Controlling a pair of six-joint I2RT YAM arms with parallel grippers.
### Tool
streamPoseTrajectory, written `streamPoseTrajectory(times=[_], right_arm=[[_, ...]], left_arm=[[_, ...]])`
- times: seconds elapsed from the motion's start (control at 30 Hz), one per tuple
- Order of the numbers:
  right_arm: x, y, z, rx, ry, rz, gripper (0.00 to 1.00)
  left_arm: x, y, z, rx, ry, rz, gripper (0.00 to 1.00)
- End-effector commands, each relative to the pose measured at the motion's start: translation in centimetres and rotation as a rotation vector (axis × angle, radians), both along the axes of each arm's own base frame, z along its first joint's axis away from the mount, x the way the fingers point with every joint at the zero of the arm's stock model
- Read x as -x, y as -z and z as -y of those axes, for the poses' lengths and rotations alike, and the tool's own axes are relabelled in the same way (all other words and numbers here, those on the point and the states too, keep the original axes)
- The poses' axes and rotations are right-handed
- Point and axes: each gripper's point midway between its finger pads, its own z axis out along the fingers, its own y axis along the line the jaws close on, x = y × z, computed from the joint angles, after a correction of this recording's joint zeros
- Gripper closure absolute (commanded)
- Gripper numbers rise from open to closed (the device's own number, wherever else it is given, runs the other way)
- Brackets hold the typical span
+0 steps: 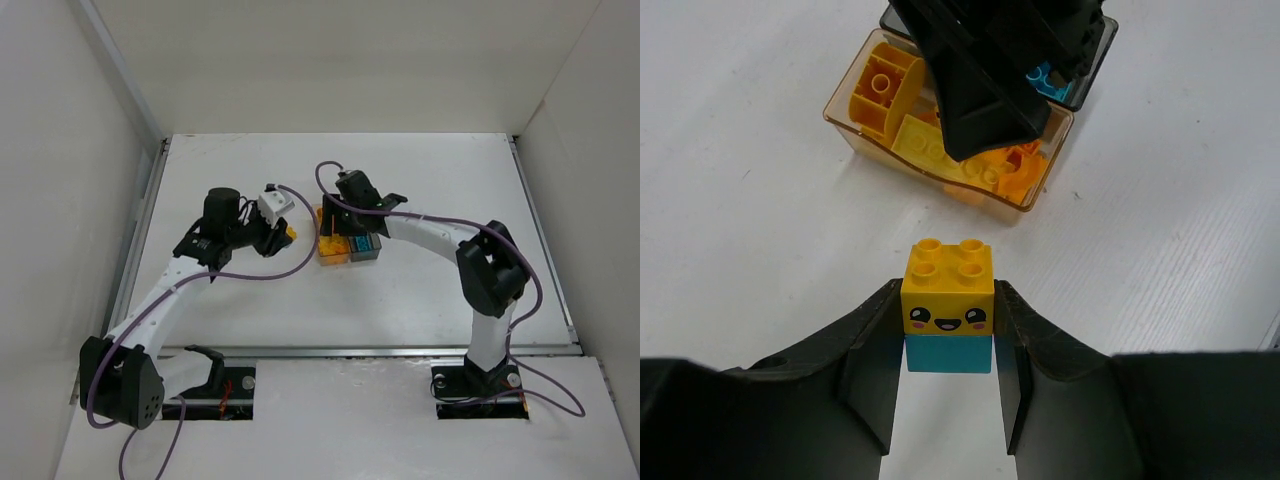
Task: Sort the legos into containers by color
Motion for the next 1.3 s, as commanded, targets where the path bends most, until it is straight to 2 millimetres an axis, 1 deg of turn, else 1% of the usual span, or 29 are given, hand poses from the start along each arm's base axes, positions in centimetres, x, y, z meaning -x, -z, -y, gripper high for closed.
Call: streamPoseTrajectory(times=[0.0,0.07,0.1,0.17,0.2,0.23,0.27,0.3,0.33,0.37,0.43,0.47,0.5,0.53,0.57,0.63,0.67,0.73,0.8,0.83,0.87,0.97,1.0,1.03,1.07,1.1,1.17,1.23,1.27], right_arm=[[-0.4,-4.9,-1.1,-0.05,-0.034,0.107,0.27],[-0.1,-5.7,-1.3,-0.069,-0.068,0.126,0.2],[0.1,-6.6,-1.6,-0.09,-0.089,0.141,0.19],[0.6,-8.1,-1.4,-0.11,-0.108,0.171,0.18],[0.9,-9.2,-1.8,-0.134,-0.117,0.201,0.17],[1.6,-10.7,-1.2,-0.159,-0.117,0.234,0.17],[2.3,-11.7,-1.3,-0.183,-0.128,0.262,0.17],[1.9,-13.2,-1.0,-0.213,-0.1,0.317,0.17],[2.9,-14.2,-1.4,-0.229,-0.11,0.347,0.17],[3.9,-15.5,-0.7,-0.25,-0.094,0.379,0.17],[4.5,-16.7,-0.2,-0.241,-0.048,0.44,0.18],[5.8,-16.6,-0.9,-0.241,-0.066,0.447,0.2],[6.5,-17.5,-1.1,-0.267,-0.064,0.463,0.21],[7.1,-17.8,-1.6,-0.294,-0.072,0.468,0.23],[7.8,-18.8,-3.0,-0.34,-0.098,0.498,0.23],[9.0,-21.0,-4.3,-0.403,-0.114,0.53,0.23],[8.7,-20.3,-4.5,-0.396,-0.098,0.515,0.23],[8.8,-20.9,-5.8,-0.419,-0.096,0.506,0.23],[8.3,-21.5,-6.6,-0.437,-0.094,0.52,0.23],[7.8,-21.8,-7.2,-0.441,-0.094,0.523,0.23],[8.0,-22.0,-7.8,-0.446,-0.102,0.523,0.23],[7.1,-22.3,-8.1,-0.456,-0.049,0.519,0.23],[6.7,-21.6,-8.1,-0.447,-0.029,0.511,0.23],[6.4,-21.7,-7.9,-0.446,-0.006,0.514,0.23],[6.6,-21.7,-8.5,-0.458,-0.013,0.519,0.23],[6.5,-22.1,-8.6,-0.472,-0.012,0.528,0.24],[6.3,-22.8,-8.9,-0.493,-0.01,0.543,0.24],[6.2,-22.8,-9.2,-0.492,-0.01,0.542,0.26],[6.1,-23.1,-9.2,-0.505,-0.008,0.551,0.27]], left_arm=[[-0.6,-2.4,0.8,0.09,-0.025,0.027,1.0],[-0.6,-3.3,1.1,0.13,-0.034,0.026,1.0],[-0.9,-4.3,1.1,0.18,-0.069,0.017,1.0],[-1.1,-4.6,1.1,0.238,-0.111,-0.022,1.0],[-1.1,-5.4,1.2,0.274,-0.137,-0.031,1.0],[-1.6,-6.7,1.1,0.36,-0.195,-0.063,1.0],[-2.0,-6.7,0.8,0.396,-0.244,-0.084,1.0],[-2.2,-7.6,0.8,0.441,-0.267,-0.09,1.0],[-2.5,-9.1,0.9,0.495,-0.282,-0.068,1.0],[-2.6,-9.8,1.1,0.564,-0.319,-0.117,1.0],[-3.1,-11.2,0.7,0.647,-0.384,-0.13,1.0],[-3.1,-11.8,0.6,0.683,-0.406,-0.139,1.0],[-3.3,-12.4,0.5,0.71,-0.427,-0.148,1.0],[-3.5,-12.5,0.3,0.745,-0.464,-0.177,1.0],[-3.6,-13.1,0.2,0.76,-0.486,-0.189,1.0],[-3.4,-13.5,0.3,0.771,-0.519,-0.212,1.0],[-3.5,-13.5,0.2,0.779,-0.531,-0.217,1.0],[-3.1,-13.8,0.4,0.776,-0.53,-0.221,1.0],[-2.9,-13.5,0.3,0.774,-0.553,-0.235,1.0],[-2.7,-13.9,0.2,0.78,-0.549,-0.227,1.0],[-2.7,-13.9,0.2,0.78,-0.549,-0.227,1.0],[-2.4,-13.5,0.2,0.786,-0.558,-0.249,1.0],[-2.3,-13.5,0.3,0.786,-0.549,-0.253,1.0],[-2.1,-13.9,0.3,0.797,-0.548,-0.252,1.0],[-2.0,-13.7,0.3,0.798,-0.554,-0.266,1.0],[-2.0,-13.2,0.3,0.793,-0.558,-0.273,1.0],[-2.0,-13.3,0.3,0.8,-0.56,-0.281,1.0],[-2.0,-13.3,0.4,0.807,-0.563,-0.289,1.0],[-2.0,-13.3,0.4,0.807,-0.563,-0.289,1.0]])
